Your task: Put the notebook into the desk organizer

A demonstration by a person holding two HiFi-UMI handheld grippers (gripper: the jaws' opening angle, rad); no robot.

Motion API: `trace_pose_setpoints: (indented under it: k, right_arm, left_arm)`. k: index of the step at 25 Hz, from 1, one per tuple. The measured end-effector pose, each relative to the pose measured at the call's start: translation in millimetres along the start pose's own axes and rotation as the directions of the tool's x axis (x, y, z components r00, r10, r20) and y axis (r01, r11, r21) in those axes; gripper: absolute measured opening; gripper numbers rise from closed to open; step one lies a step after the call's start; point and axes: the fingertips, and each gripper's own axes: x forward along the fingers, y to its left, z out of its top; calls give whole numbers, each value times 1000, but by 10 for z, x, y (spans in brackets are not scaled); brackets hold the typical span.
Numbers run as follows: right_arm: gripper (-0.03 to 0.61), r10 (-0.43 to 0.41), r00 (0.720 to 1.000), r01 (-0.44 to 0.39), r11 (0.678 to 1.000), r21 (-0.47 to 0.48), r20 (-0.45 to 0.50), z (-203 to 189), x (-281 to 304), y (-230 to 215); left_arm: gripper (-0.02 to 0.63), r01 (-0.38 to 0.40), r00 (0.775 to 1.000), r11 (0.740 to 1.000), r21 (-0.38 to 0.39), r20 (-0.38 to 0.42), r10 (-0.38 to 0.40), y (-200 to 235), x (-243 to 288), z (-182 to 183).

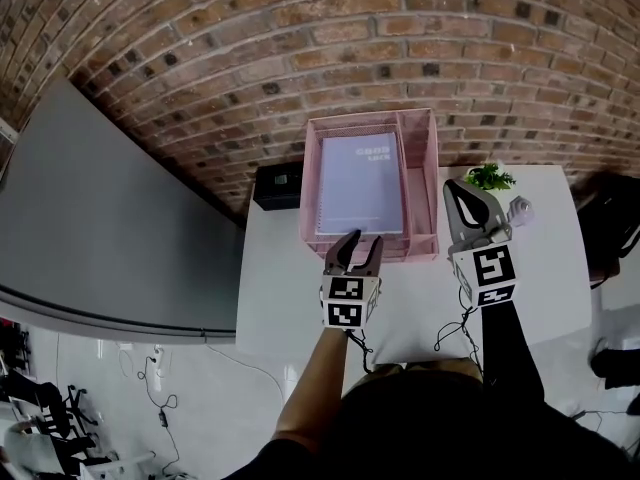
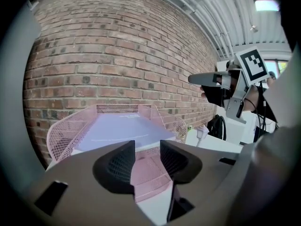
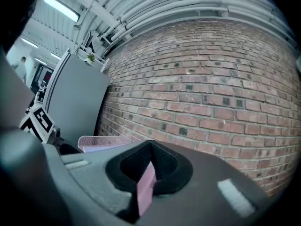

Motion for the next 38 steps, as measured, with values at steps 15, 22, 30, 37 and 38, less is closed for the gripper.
trace_pose_setpoints:
  k: [15,22,30,37,38]
  right_arm:
    - [0,10,1000,-10,1000,-9,3,21,52,-62]
    - [0,13,1000,-13,1000,-6,9,50,27,-37]
    - [0,9,1000,-9,1000,12,11,67,-107,34]
    - [0,-10,1000,8,999,53,24,59,-335,81]
    - [0,-10,1000,8,998,56,28,65,-366,83]
  left_arm:
    - [164,-56,996,998,-39,-65,53,87,203,68]
    - [166,-54,996,998,-38,-72,52,82,203,75]
    - [189,-25,998,999,-21,-51,24,3,108,163]
    - [189,-24,1000,1000,8,19,24,-61,-95,398]
    - [189,-26,999,1000,11,33,26,-74,-130,449]
